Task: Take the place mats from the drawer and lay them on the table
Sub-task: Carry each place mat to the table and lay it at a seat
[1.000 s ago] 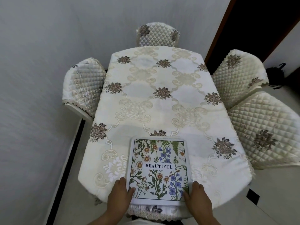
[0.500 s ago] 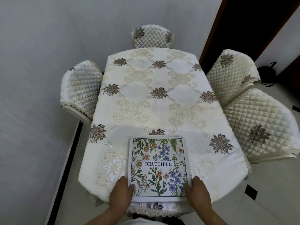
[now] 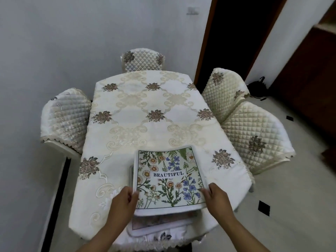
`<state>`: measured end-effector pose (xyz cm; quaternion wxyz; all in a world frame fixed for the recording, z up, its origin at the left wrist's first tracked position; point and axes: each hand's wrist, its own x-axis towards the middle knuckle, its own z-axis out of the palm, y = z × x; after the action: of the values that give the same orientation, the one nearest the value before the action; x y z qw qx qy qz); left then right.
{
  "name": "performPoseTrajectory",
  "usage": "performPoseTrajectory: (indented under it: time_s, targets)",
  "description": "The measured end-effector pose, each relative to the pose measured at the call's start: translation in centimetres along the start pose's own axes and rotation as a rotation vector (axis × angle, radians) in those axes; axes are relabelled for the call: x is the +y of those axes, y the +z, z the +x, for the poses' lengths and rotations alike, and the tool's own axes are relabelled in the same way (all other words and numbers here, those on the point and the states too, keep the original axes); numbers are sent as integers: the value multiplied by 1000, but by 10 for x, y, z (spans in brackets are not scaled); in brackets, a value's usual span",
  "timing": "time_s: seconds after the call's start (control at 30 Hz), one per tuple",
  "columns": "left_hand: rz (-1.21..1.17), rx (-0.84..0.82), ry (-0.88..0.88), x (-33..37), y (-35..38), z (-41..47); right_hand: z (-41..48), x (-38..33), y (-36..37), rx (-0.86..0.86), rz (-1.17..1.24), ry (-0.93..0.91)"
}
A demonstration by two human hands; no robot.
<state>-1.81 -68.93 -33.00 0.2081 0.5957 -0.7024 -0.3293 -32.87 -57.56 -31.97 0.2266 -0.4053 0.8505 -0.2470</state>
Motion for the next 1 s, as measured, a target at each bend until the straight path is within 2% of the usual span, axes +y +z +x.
performPoseTrajectory:
  time_s: [0.27,0.43,0.77,1.0]
  targets:
    - [-61,53,134,81,22,5,10,29,-73,159,71,-37]
    - [-61,66,243,142,52,-15,11,72,-128,213,14,-83]
    - [-23,78,283,292,175,-85,11,219,-280,275,27,-119]
    - [-24,92,265,355,229,-99,34,277,-340,294,21,-121]
